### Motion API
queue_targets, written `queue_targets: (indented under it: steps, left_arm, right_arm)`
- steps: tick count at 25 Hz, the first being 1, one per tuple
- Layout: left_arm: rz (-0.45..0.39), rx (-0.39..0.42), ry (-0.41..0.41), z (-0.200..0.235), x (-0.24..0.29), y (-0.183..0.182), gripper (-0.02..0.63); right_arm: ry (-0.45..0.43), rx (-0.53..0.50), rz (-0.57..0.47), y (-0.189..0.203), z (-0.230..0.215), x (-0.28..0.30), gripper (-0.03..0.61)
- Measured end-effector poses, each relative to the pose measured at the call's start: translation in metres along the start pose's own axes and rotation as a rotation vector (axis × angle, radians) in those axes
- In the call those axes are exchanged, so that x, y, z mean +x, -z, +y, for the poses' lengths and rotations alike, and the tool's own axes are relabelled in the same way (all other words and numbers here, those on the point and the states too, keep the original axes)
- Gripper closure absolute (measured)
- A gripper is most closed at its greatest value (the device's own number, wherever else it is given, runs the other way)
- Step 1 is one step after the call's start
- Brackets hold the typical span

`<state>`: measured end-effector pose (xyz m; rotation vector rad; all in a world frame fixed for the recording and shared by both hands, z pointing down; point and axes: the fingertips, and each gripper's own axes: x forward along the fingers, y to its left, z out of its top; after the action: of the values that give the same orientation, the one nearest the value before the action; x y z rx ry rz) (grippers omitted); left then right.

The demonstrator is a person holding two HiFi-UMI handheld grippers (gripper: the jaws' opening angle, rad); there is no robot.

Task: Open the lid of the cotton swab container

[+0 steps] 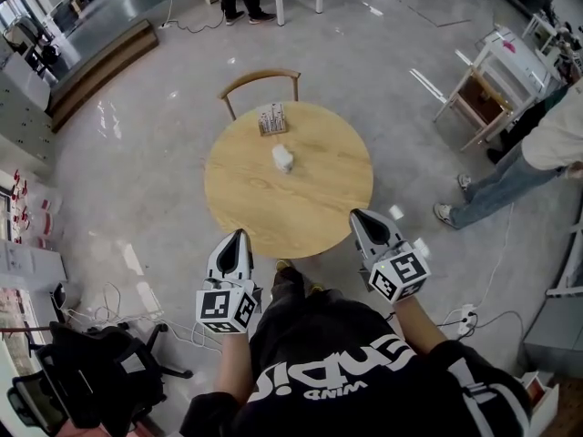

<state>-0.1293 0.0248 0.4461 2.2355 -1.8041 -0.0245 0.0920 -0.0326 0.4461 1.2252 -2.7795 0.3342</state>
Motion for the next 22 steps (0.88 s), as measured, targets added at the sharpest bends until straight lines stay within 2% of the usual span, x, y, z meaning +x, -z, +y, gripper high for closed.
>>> queue_targets:
  steps: [16, 22]
  left_arm:
    - [0.03, 0.021, 0.124, 0.063, 0.099, -0.031, 0.604]
    - [0.05, 0.028, 0.193, 0.075, 0.117, -0.036, 0.604]
  right_arm:
    - [0.051, 0.003, -0.031, -0.025, -0.014, 0.105, 0.575]
    - [0.069, -0.004, -0.062, -0.033, -0.009, 0.127, 0.575]
